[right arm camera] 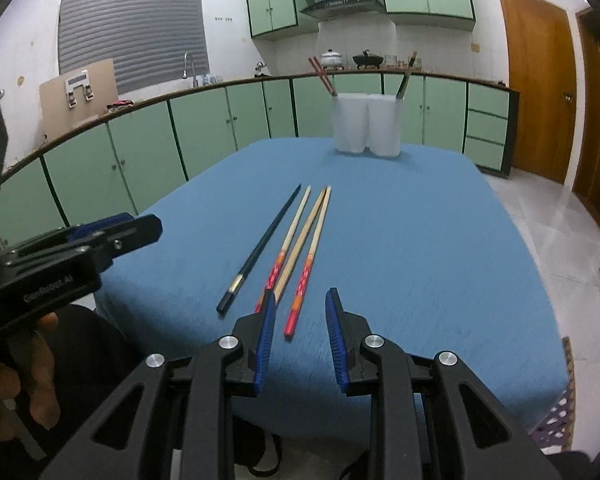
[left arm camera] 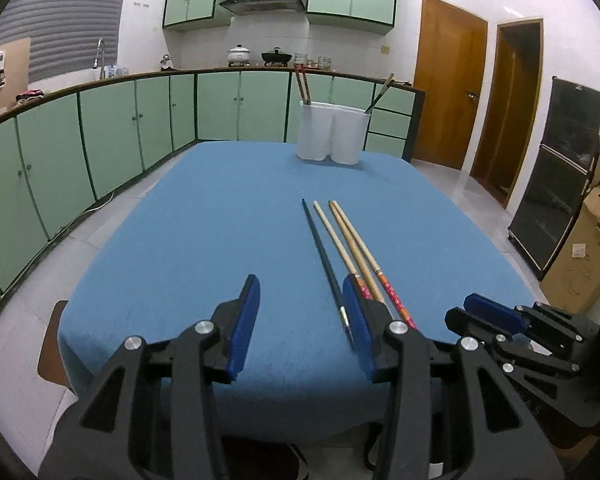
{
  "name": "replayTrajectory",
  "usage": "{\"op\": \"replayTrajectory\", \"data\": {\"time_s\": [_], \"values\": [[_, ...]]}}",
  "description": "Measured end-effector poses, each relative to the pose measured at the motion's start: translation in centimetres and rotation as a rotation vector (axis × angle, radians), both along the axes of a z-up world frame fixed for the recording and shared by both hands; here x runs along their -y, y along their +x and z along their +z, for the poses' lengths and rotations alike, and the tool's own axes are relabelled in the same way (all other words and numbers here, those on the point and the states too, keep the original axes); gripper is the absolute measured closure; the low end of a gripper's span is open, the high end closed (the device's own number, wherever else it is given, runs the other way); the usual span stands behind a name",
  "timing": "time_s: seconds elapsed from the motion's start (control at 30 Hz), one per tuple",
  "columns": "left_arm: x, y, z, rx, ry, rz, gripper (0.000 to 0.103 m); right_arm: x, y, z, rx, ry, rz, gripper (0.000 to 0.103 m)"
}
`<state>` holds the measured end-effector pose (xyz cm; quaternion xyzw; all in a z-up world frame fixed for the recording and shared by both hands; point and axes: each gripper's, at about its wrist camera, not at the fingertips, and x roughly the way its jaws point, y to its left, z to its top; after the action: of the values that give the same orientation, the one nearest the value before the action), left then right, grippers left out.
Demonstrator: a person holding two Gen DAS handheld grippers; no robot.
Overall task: Organize utensils
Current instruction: 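Move both open tools back over the loose chopsticks on the table, then grasp the black chopstick with the left tool while the right tool grasps a red-patterned chopstick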
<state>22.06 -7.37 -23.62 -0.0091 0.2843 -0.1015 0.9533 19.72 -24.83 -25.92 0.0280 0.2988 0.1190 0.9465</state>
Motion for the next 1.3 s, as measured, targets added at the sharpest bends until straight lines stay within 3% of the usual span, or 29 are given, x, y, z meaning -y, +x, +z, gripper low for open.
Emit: {"op": "replayTrajectory", "data": {"time_s": [0.13,0.2,0.4,0.53,0.6,0.67,0.73,1.3], "values": [[0.4,-0.3,-1.2,0.004,0.027,0.016,0.061,-0.5,0.3,-1.1,-0.015,-0.010,0.006,0.077],[0.1,0.0,-1.8,-0.019,-0.008,0.028,0.060,-0.7,0.6,-1.5,-0.023,-0.016,0.009,0.078],[0.4,-0.3,-2.5,-0.012,0.026,0.032,0.058,-0.9,1.1,-2.3,-0.036,-0.025,0.015,0.078],[-0.4,0.1,-2.6,-0.030,-0.001,0.053,0.057,-1.1,1.5,-2.9,-0.053,-0.035,0.021,0.078],[-0.5,0.2,-2.5,-0.031,-0.003,0.064,0.057,-1.0,1.9,-3.2,-0.059,-0.047,0.017,0.081],[-0.7,0.2,-2.4,-0.030,-0.005,0.074,0.057,-0.9,2.1,-3.2,-0.057,-0.051,0.011,0.091],[-0.9,0.2,-2.4,-0.030,-0.010,0.077,0.056,-0.3,2.3,-3.2,-0.061,-0.045,-0.006,0.097],[3.0,0.5,-4.2,-0.082,0.041,-0.050,0.056,5.4,2.3,-3.4,-0.085,0.021,-0.231,0.098]]}}
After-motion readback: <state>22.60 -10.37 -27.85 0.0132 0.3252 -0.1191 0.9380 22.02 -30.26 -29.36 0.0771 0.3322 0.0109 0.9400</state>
